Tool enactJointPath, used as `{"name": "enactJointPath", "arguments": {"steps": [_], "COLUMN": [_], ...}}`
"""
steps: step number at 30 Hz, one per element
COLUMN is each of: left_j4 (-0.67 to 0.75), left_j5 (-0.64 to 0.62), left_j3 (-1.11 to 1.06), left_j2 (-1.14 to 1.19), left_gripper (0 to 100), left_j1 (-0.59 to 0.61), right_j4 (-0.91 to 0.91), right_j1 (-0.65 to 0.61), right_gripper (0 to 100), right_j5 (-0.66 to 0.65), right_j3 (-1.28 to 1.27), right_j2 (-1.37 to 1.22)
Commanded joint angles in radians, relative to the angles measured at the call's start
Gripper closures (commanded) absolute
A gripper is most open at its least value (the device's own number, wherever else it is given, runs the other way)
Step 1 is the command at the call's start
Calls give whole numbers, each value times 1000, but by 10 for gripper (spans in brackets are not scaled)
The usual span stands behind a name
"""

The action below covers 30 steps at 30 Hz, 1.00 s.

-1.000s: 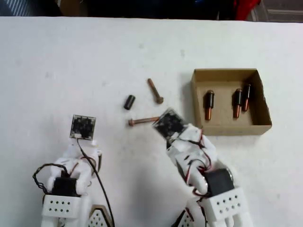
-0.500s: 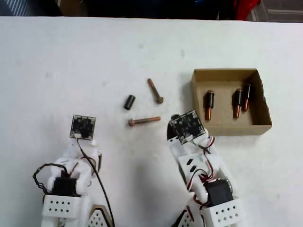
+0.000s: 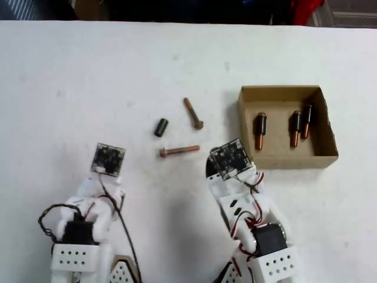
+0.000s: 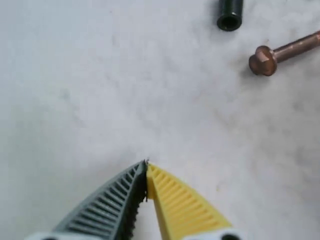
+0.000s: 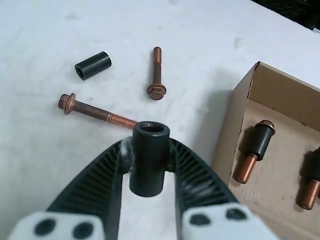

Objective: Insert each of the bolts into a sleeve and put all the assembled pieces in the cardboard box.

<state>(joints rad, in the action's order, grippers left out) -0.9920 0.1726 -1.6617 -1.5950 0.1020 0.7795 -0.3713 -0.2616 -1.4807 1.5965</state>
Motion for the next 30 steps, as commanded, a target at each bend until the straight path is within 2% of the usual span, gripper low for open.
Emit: {"name": "enactJointPath", "arguments": {"steps": [1, 5, 12, 15, 19, 24, 30], "left_j4": [-74, -133, -288, -330, -324, -239, -216], "left_j5": [15, 81, 140, 164, 187, 189, 189], "left_j3": [130, 206, 408, 494, 595, 671, 718], "left_j2": [-4, -2, 2, 81, 294, 513, 728], "left_gripper": [979, 980, 980, 980, 980, 979, 976], "left_j1": [97, 122, 120, 120, 119, 104, -81], "right_j4": [-28, -28, -67, -110, -188, -199, -254], "right_j1": [-5, -5, -5, -5, -5, -4, 51], "right_gripper": [982, 982, 982, 982, 982, 982, 982], "right_j5": [9, 11, 106, 107, 107, 107, 109], "right_j3": [9, 9, 8, -18, -68, -77, -78], "right_j2": [16, 16, 16, 16, 16, 16, 16]}}
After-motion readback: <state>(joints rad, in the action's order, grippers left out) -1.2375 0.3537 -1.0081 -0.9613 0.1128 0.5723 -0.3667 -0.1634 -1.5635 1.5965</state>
